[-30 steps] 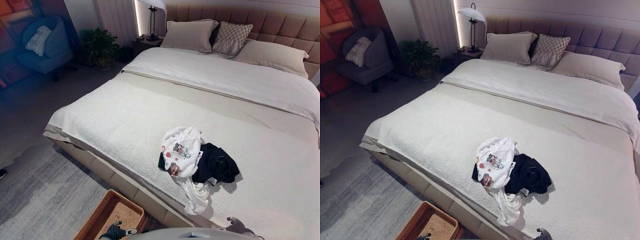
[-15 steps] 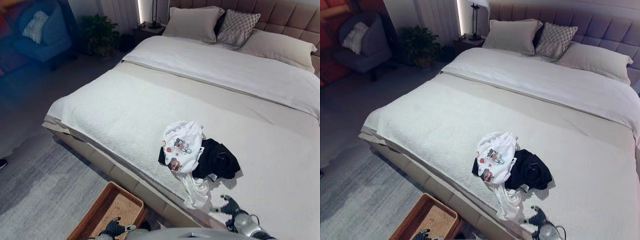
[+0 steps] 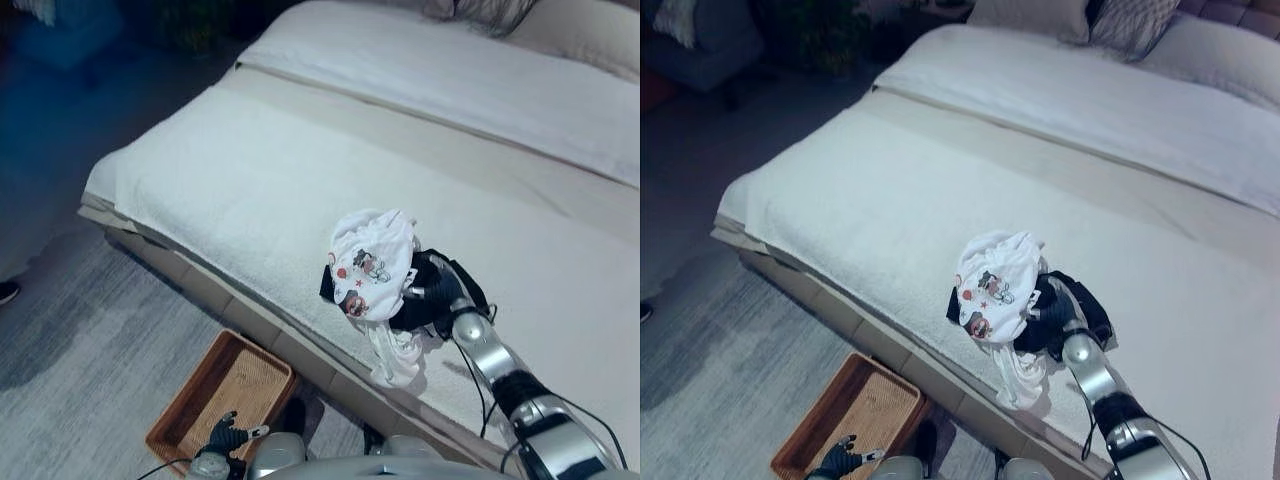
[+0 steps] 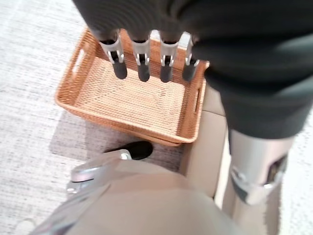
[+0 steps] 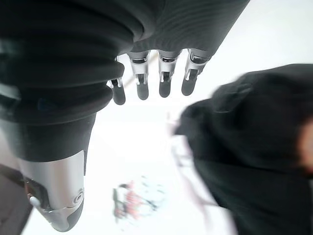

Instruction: Pick up clothes into the bucket

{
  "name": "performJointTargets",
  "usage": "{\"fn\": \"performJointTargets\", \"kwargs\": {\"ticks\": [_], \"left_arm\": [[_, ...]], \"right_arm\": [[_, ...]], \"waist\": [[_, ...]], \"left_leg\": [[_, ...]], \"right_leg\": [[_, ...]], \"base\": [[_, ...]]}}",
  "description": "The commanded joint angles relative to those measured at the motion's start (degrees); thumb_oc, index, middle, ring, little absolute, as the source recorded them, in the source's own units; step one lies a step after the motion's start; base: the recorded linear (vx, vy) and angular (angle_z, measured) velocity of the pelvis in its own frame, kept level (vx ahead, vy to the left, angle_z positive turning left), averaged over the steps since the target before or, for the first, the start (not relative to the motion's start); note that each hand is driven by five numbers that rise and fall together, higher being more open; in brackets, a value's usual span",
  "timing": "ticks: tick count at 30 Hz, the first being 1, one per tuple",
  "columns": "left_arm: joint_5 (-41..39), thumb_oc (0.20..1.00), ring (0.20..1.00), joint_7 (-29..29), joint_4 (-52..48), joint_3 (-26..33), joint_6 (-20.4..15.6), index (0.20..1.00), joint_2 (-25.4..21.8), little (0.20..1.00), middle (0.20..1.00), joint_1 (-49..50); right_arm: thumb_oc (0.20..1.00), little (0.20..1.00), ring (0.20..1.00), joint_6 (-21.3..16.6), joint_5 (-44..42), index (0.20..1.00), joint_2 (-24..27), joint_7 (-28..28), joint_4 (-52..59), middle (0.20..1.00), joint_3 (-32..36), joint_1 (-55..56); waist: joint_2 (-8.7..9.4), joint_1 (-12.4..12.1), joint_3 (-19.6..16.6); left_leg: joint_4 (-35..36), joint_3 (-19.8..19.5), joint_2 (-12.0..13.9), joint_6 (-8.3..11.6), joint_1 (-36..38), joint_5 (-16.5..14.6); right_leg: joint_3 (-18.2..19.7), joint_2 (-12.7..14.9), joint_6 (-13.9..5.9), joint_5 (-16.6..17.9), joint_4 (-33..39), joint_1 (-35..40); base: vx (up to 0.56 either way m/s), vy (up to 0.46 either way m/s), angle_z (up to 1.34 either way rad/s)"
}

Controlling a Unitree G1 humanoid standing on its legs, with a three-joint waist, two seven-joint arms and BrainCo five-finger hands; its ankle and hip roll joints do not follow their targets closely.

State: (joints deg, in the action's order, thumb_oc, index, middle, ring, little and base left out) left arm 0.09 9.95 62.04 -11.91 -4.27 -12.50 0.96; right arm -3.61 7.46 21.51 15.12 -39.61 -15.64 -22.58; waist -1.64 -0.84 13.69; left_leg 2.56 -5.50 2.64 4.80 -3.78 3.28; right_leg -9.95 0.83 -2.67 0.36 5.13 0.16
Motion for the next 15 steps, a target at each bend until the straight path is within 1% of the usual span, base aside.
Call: {"fn": "performJointTargets", "kwargs": {"ticks": [1, 2, 3, 7, 10, 11, 13, 14, 15], "left_arm": [[-3.4, 1.000, 1.000, 2.4, 0.2, -1.7, -1.1, 1.000, -1.3, 1.000, 1.000, -2.8], [-3.4, 1.000, 1.000, 2.4, 0.3, -1.7, -1.1, 1.000, -1.3, 1.000, 1.000, -2.8], [-4.1, 1.000, 1.000, 3.0, -0.6, -2.5, -1.1, 1.000, -1.4, 1.000, 1.000, -3.5], [-4.7, 1.000, 1.000, 4.5, -1.1, -3.8, -1.3, 1.000, -1.6, 1.000, 1.000, -4.8], [-6.1, 1.000, 1.000, 6.0, -0.6, -4.6, -1.4, 1.000, -1.8, 1.000, 1.000, -6.1], [-6.1, 1.000, 1.000, 6.0, -0.5, -4.5, -1.4, 1.000, -1.8, 1.000, 1.000, -6.1], [-6.4, 1.000, 1.000, 6.6, -1.2, -5.3, -1.5, 1.000, -2.1, 1.000, 1.000, -6.6], [-6.4, 1.000, 1.000, 7.1, -2.2, -6.6, -1.7, 1.000, -2.2, 1.000, 1.000, -7.2], [-6.4, 1.000, 1.000, 7.1, -2.2, -6.6, -1.7, 1.000, -2.2, 1.000, 1.000, -7.3]], "right_arm": [[1.000, 1.000, 1.000, -1.9, -2.2, 1.000, 0.7, 3.5, 2.3, 1.000, -1.1, -2.1], [1.000, 1.000, 1.000, -2.0, -2.2, 1.000, 0.7, 3.5, 2.3, 1.000, -1.1, -2.2], [1.000, 1.000, 1.000, -1.6, -2.0, 1.000, 1.3, 5.5, 1.8, 1.000, -0.7, -3.9], [1.000, 1.000, 1.000, -0.8, -0.2, 1.000, 2.8, 9.4, 0.1, 1.000, -0.6, -7.9], [1.000, 1.000, 1.000, -0.2, -0.2, 1.000, 4.1, 12.2, -2.9, 1.000, -2.1, -14.3], [1.000, 1.000, 1.000, -0.3, -0.2, 1.000, 4.1, 12.2, -3.1, 1.000, -2.2, -14.5], [1.000, 1.000, 1.000, 0.3, 0.8, 1.000, 5.7, 13.0, -4.9, 1.000, -3.9, -18.5], [1.000, 1.000, 1.000, 0.4, 0.5, 1.000, 6.6, 14.2, -7.3, 1.000, -4.3, -21.1], [1.000, 1.000, 1.000, 0.3, 0.5, 1.000, 6.6, 14.2, -7.4, 1.000, -4.3, -21.3]], "waist": [[3.81, -0.6, 1.1], [3.80, -0.5, 1.1], [3.98, -0.8, 2.2], [4.39, -1.3, 4.4], [5.10, -1.9, 6.4], [5.10, -1.8, 6.4], [5.33, -2.3, 7.6], [5.17, -2.8, 8.5], [5.13, -2.7, 8.5]], "left_leg": [[-0.8, 0.2, -3.6, -3.15, -1.4, -0.5], [-0.8, 0.1, -3.6, -3.14, -1.6, -0.5], [-0.9, -0.5, -3.6, -3.01, -3.4, 0.3], [-0.1, -1.9, -3.2, -2.63, -5.6, 1.8], [0.8, -2.6, -2.6, -2.18, -8.1, 3.2], [0.7, -2.6, -2.6, -2.18, -8.2, 3.2], [0.8, -3.1, -2.3, -1.79, -10.4, 4.0], [0.6, -3.7, -2.3, -1.51, -12.0, 4.5], [0.5, -3.8, -2.4, -1.50, -12.1, 4.5]], "right_leg": [[1.3, 3.7, -3.04, 1.0, -4.9, -4.1], [1.3, 3.7, -3.03, 1.0, -4.9, -4.2], [0.7, 3.8, -2.93, 1.2, -5.3, -6.0], [-0.5, 3.5, -2.86, 1.5, -5.6, -8.3], [-0.8, 3.2, -2.92, 2.2, -5.6, -11.2], [-0.8, 3.2, -2.92, 2.3, -5.7, -11.3], [-0.9, 3.2, -2.92, 2.6, -5.7, -13.0], [-1.3, 3.2, -2.84, 2.8, -5.9, -14.2], [-1.4, 3.3, -2.84, 2.8, -5.9, -14.3]], "base": [[-0.07, -0.011, 0.18], [-0.08, -0.008, 0.18], [-0.04, -0.013, 0.13], [-0.04, -0.019, 0.16], [-0.06, -0.021, 0.11], [-0.06, -0.022, 0.04], [-0.07, -0.031, 0.03], [-0.05, -0.029, 0.06], [-0.03, -0.030, 0.18]]}}
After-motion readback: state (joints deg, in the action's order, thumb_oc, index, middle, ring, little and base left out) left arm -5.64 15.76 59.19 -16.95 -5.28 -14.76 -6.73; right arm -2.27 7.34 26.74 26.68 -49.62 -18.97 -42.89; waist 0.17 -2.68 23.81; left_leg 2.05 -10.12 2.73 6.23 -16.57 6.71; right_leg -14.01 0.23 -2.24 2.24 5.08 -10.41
